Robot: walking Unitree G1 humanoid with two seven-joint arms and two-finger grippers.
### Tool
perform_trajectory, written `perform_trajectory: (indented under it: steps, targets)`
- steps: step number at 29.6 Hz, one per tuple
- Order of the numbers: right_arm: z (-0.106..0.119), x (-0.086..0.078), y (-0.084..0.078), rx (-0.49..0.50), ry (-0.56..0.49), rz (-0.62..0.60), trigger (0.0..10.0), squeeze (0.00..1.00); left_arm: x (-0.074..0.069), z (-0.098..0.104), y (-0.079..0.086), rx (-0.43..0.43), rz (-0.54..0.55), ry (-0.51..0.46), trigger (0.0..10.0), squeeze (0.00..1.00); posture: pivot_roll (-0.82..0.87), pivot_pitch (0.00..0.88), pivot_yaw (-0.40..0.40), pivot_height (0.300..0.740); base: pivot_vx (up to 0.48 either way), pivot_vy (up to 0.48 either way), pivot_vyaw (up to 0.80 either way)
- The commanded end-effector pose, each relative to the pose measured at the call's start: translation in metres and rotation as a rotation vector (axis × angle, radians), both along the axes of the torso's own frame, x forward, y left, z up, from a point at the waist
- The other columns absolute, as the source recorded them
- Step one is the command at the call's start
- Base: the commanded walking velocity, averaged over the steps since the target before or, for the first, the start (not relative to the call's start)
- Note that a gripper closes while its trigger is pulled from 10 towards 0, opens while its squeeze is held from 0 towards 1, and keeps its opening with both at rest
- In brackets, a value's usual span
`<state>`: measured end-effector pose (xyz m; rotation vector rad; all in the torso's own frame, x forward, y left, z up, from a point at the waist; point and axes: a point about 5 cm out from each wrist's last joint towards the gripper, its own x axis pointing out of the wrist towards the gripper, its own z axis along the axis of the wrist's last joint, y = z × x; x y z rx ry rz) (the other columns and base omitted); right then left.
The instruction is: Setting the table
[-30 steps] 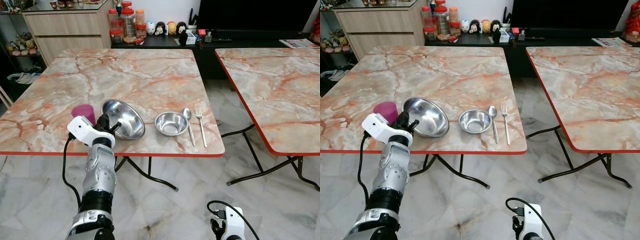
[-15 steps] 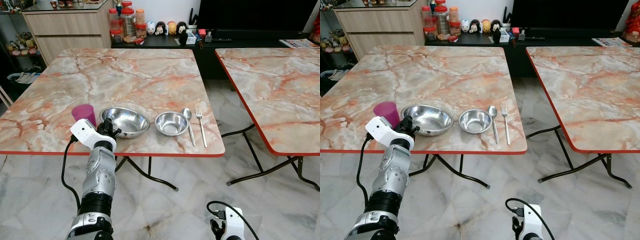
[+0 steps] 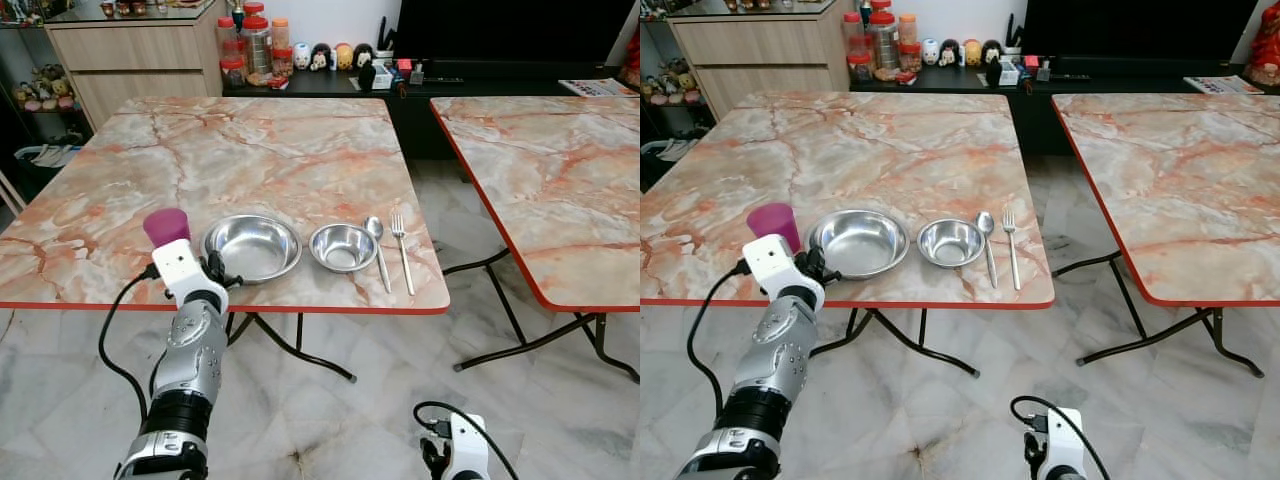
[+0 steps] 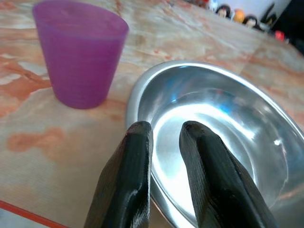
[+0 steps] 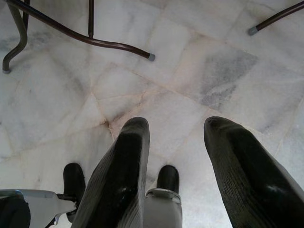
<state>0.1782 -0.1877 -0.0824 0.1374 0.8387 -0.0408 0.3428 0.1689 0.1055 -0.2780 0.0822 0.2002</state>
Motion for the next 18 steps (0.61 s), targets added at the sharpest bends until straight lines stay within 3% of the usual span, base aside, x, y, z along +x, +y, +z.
perform_trajectory:
  steps: [1,6,15,18]
  targets:
    - [0.001,0.002,0.001,-0.002,0.000,0.010,10.0,0.00,-0.001,-0.005,-0.002,0.032,-0.008,0.036,10.0,0.00,0.00,0.000,-0.024,0.740,0.000,0.000,0.00]
    - [0.001,0.002,0.001,0.001,-0.002,0.009,10.0,0.00,-0.001,-0.007,-0.003,0.095,-0.012,0.056,10.0,0.00,0.00,0.000,-0.021,0.740,0.000,0.000,0.00]
    - [0.001,0.002,0.002,0.002,-0.001,0.007,10.0,0.00,0.003,0.017,-0.002,0.164,-0.026,-0.088,10.0,0.00,0.01,0.000,-0.022,0.740,0.000,0.000,0.00]
    - [0.000,0.002,0.002,0.003,0.000,0.008,10.0,0.00,0.005,0.014,0.003,0.201,-0.018,-0.054,10.0,0.00,0.01,0.000,-0.021,0.740,0.000,0.000,0.00]
